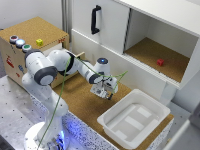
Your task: Sweep the purple block to the left
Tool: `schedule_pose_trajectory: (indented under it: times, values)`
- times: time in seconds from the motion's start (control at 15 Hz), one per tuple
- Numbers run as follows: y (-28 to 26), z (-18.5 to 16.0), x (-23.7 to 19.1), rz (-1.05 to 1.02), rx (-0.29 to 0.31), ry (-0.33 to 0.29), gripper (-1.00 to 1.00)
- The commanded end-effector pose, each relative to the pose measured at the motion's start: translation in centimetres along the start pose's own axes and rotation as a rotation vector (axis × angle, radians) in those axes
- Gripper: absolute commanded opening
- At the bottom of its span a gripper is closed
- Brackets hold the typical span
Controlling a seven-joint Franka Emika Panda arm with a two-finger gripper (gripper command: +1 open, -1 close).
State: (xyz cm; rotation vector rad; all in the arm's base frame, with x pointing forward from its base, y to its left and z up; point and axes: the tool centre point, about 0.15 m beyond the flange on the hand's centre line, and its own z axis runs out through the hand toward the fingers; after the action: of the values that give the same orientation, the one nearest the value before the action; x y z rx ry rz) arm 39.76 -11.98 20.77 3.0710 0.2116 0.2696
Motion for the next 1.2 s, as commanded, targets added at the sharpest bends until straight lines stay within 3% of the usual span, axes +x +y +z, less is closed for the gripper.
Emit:
schedule_pose_trajectory:
  times: [0.0, 1.13]
  values:
    - [-1.9, 1.2, 2.1, 0.013, 0.026, -0.037, -1.00]
    - [-9.4, 0.1, 3.8, 0.021, 0.119, -0.072, -1.00]
